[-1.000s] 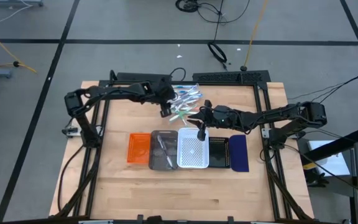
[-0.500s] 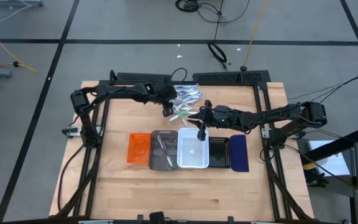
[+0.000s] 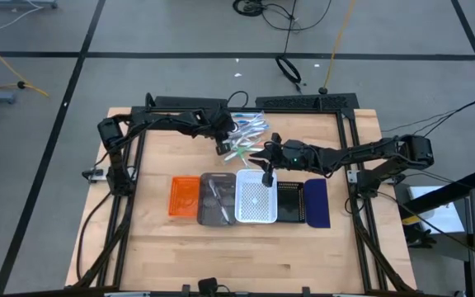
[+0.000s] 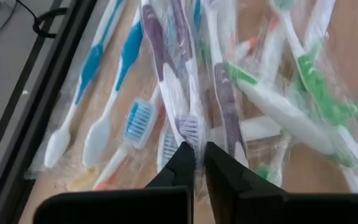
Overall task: Pick & Place Toothbrushes
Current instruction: Put the purple toothbrush into the left black bin
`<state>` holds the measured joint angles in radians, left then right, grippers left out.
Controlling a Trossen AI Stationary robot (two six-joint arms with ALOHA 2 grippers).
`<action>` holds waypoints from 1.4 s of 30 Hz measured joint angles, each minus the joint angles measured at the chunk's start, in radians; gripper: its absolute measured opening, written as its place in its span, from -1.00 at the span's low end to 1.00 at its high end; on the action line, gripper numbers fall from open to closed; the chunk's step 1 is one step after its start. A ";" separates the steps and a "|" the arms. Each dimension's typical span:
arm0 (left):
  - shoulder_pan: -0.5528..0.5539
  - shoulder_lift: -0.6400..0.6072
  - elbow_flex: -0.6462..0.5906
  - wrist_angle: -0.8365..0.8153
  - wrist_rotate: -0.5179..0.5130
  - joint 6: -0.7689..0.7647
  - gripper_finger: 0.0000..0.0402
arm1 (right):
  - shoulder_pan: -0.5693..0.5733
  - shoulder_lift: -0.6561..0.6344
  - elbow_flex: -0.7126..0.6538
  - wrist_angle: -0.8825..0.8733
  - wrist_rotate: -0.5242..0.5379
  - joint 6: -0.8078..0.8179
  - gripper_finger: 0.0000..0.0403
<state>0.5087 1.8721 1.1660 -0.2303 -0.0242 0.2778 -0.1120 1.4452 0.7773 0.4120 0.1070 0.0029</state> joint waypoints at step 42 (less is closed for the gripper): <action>-0.383 -0.483 0.000 -0.259 -0.275 -0.108 -1.00 | -0.064 0.000 0.000 0.126 -0.034 0.041 -0.68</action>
<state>0.1256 1.3889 1.1660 -0.4890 -0.2996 0.1696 -0.1755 1.4452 0.7773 0.5384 0.0731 0.0442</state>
